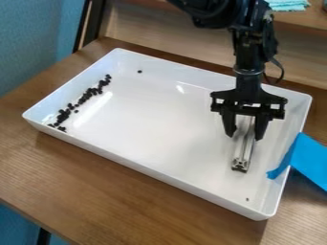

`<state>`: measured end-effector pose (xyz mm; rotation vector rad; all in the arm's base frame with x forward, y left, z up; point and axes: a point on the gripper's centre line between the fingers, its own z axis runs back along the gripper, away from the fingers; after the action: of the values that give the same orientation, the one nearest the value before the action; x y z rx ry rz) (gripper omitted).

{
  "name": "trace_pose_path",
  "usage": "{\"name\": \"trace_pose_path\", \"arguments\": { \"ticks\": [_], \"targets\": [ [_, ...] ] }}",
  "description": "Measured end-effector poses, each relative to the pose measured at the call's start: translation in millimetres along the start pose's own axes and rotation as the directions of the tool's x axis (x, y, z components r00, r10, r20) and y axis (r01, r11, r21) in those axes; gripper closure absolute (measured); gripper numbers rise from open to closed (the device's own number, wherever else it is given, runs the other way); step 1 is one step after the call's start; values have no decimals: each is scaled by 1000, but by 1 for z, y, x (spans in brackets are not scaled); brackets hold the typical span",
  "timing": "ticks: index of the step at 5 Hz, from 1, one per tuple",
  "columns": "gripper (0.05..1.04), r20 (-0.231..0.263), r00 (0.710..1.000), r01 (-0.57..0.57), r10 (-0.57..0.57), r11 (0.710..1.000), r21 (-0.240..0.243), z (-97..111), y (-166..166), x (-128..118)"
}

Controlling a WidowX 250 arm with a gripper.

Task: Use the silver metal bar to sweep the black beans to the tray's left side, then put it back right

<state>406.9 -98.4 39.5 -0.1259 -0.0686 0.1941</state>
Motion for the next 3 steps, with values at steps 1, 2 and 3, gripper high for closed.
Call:
{"name": "trace_pose_path", "arguments": {
  "ticks": [1, 2, 3],
  "targets": [
    [83, -75, 997, 9, -12, 999, -48, 11, 7, -6],
    [81, -49, 998, 24, -27, 997, -72, 70, 19, 4],
    [84, 60, 994, 94, -91, 994, -54, 131, 26, -12]
  ]
}}
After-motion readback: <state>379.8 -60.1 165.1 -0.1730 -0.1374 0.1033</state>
